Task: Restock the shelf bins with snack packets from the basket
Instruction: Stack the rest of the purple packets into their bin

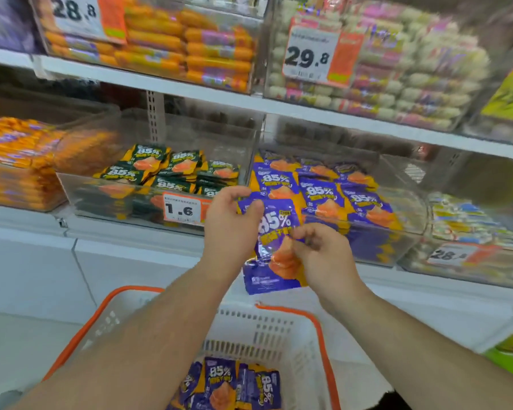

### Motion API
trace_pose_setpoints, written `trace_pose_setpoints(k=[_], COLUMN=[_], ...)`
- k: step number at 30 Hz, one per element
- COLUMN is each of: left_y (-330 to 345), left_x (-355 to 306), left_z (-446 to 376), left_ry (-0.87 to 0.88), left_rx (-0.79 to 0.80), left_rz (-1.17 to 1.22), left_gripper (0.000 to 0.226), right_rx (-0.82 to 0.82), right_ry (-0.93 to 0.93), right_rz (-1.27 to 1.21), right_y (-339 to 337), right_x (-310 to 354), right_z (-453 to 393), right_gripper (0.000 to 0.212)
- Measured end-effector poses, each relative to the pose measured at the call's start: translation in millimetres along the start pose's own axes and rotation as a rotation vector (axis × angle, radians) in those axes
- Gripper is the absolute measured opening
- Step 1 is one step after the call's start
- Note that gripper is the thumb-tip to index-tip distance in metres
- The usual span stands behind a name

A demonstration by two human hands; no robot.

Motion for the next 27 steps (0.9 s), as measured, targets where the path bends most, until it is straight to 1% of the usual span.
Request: trace_pose_setpoints(k=[2, 3, 4, 5, 6, 7, 8, 10, 11, 13, 15, 16, 17, 18, 19, 20, 21, 22, 23, 24, 27], left_y=[8, 10, 12, 14, 17, 19, 20, 20, 20, 20, 20, 21, 22, 22, 22, 22, 22, 22, 22, 23, 23], left_x=[-9, -15, -18, -21, -21, -18, -12, 2, 8, 13, 12, 12, 12, 12, 13, 14, 15, 15, 16, 17, 19], left_z=[-9, -14, -20, -25, -30, -34, -38, -43, -44, -43, -41, -41, -40, -40, -40, -40, -40, -41, -42, -42, -42], left_ry=[0.072, 0.131, 0.190, 0.239, 0.255, 0.217, 0.156, 0.064, 0.060, 0.112, 0.136, 0.142, 0.141, 0.142, 0.148, 0.155, 0.160, 0.164, 0.167, 0.169, 0.190], left_rx=[0.039, 0.055, 0.057, 0.052, 0.060, 0.095, 0.138, 0.206, 0.215, 0.178, 0.135, 0.125, 0.125, 0.127, 0.125, 0.120, 0.118, 0.116, 0.114, 0.114, 0.096], left_rz=[-0.084, -0.172, -0.318, -0.512, -0.696, -0.833, -0.912, -0.976, -1.011, -1.077, -1.100, -1.106, -1.112, -1.117, -1.121, -1.125, -1.135, -1.143, -1.142, -1.142, -1.152], left_gripper=[0.015, 0.019, 0.026, 0.036, 0.047, 0.059, 0.067, 0.072, 0.073, 0.074, 0.075, 0.075, 0.075, 0.075, 0.075, 0.076, 0.076, 0.076, 0.076, 0.076, 0.076], right_rx=[-0.093, -0.154, -0.220, -0.289, -0.345, -0.386, -0.415, -0.451, -0.476, -0.511, -0.471, -0.402, -0.400, -0.408, -0.348, -0.323, -0.309, -0.325, -0.329, -0.318, -0.294], right_ry=[0.026, 0.018, 0.005, -0.005, -0.018, -0.024, -0.035, -0.023, 0.007, 0.070, 0.085, 0.099, 0.159, 0.219, 0.238, 0.226, 0.201, 0.198, 0.232, 0.242, 0.237], right_rz=[-0.100, -0.116, -0.124, -0.138, -0.143, -0.144, -0.132, -0.118, -0.075, 0.056, 0.058, 0.051, 0.054, 0.271, 0.669, 0.836, 0.787, 0.613, 0.531, 0.539, 0.724], right_y=[-14, -23, -35, -48, -59, -71, -81, -97, -103, -111, -107, -103, -100, -93, -88, -82, -84, -85, -87, -87, -88], right_x=[12, 19, 25, 30, 35, 39, 42, 42, 38, 33, 30, 28, 28, 29, 31, 35, 32, 32, 31, 28, 18], right_z=[-10, -17, -26, -36, -46, -57, -68, -90, -100, -115, -125, -128, -125, -118, -119, -115, -119, -121, -124, -124, -128], right_gripper=[0.025, 0.023, 0.019, 0.016, 0.016, 0.018, 0.019, 0.018, 0.016, 0.013, 0.010, 0.010, 0.017, 0.024, 0.028, 0.029, 0.028, 0.026, 0.023, 0.018, 0.023])
Point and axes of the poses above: each hand's wrist, its own z-axis away from the middle knuckle, its own y-axis out of the palm, x = y × z, the point moved 4 cm from there along -z, towards the middle knuckle, and after that the axes turned 11 degrees about x, right-handed, at the moved point
